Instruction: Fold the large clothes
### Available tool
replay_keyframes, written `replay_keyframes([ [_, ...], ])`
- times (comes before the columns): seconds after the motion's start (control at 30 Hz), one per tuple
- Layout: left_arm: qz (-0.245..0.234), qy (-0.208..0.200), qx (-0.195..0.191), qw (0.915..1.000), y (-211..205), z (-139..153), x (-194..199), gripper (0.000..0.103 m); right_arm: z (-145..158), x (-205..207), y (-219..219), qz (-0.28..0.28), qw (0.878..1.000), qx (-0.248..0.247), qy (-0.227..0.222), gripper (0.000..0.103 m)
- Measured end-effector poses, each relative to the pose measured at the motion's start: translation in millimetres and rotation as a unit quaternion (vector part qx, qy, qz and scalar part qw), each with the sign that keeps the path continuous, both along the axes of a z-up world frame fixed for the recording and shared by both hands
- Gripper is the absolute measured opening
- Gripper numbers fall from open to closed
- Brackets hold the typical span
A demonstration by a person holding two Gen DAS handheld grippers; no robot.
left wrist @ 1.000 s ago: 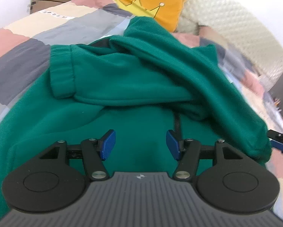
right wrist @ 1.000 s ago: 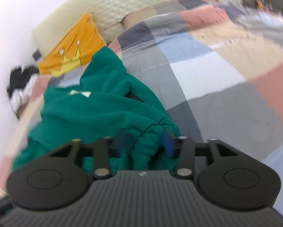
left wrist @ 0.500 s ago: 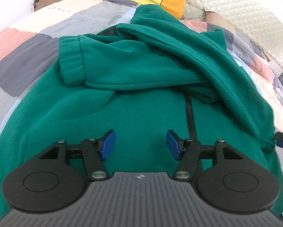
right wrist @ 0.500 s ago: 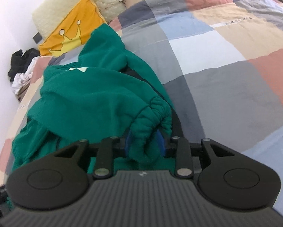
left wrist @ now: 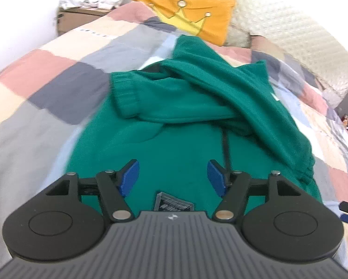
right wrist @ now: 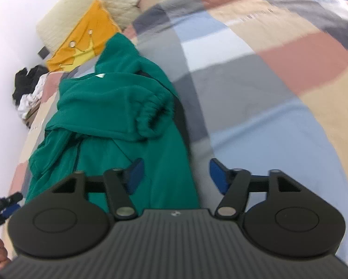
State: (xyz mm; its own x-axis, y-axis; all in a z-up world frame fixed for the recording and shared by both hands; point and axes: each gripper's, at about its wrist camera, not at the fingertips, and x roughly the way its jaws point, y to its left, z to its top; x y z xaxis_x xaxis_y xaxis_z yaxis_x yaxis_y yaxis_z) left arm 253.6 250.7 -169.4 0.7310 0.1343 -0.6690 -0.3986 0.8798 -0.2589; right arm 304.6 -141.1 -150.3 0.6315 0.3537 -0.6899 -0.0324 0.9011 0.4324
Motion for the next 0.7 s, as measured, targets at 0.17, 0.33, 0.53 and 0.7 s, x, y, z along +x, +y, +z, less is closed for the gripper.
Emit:
replay_keyframes([
  [0.17,0.025,0.037,-0.009,0.999,25.8,6.3,-23.7,0.073,-22.9,1.9,-19.4,-0.029,0.996,0.058,0.06,0.07],
  [0.33,0.055,0.063,-0.028,0.9961,61.2,5.2,-42.5,0.079,-45.3,3.8,-21.2,-0.041,0.989,0.103,0.1,0.07],
  [0.53,0.104,0.078,-0.129,0.983,97.8,-22.0,-47.0,0.079,-51.9,5.8,-14.5,-0.028,0.988,0.109,0.109,0.07],
  [0.7,0.124,0.086,-0.205,0.9672,110.6,-45.0,-41.6,0.079,-63.8,8.0,-15.5,-0.035,0.98,0.146,0.129,0.07],
])
